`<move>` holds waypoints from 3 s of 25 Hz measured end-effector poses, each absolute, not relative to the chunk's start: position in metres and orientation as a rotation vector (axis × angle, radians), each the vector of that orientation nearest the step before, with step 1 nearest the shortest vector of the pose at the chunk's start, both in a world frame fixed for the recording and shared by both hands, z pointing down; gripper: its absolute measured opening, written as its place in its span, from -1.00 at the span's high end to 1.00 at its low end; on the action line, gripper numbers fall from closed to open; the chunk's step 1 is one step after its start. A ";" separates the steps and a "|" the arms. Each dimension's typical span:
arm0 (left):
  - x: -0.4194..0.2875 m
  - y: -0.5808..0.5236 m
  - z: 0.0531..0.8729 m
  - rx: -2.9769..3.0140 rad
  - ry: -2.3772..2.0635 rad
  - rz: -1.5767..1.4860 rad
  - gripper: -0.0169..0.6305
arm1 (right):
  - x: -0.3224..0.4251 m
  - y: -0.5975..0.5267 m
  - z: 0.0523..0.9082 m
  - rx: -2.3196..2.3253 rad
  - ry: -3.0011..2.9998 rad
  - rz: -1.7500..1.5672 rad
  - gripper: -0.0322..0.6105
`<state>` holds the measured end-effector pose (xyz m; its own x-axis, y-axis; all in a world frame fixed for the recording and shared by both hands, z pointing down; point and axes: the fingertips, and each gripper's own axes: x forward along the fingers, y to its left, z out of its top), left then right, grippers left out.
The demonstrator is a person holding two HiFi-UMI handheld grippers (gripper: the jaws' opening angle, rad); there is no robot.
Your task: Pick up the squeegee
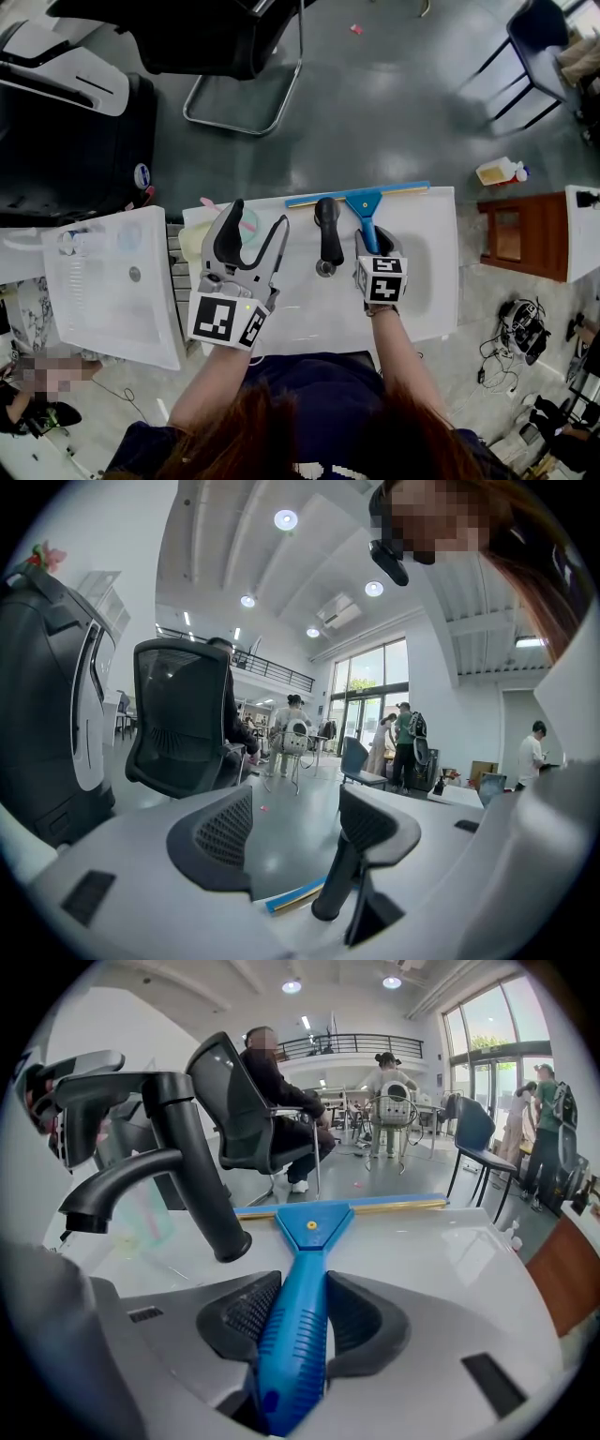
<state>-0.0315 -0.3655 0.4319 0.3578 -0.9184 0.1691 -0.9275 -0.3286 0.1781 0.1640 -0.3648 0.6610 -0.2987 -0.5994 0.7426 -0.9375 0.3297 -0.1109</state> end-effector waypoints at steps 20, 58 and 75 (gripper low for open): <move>-0.046 -0.361 0.420 2.374 -1.687 0.016 0.09 | 0.166 -0.380 0.605 1.514 -2.165 0.755 0.41; -0.057 -0.296 0.328 2.539 -1.715 -0.120 0.88 | 0.144 -0.323 0.307 1.805 -2.695 -0.003 0.41; -0.059 -0.289 0.307 2.537 -1.777 -0.171 0.89 | 0.151 -0.306 0.277 1.838 -2.750 -0.079 0.41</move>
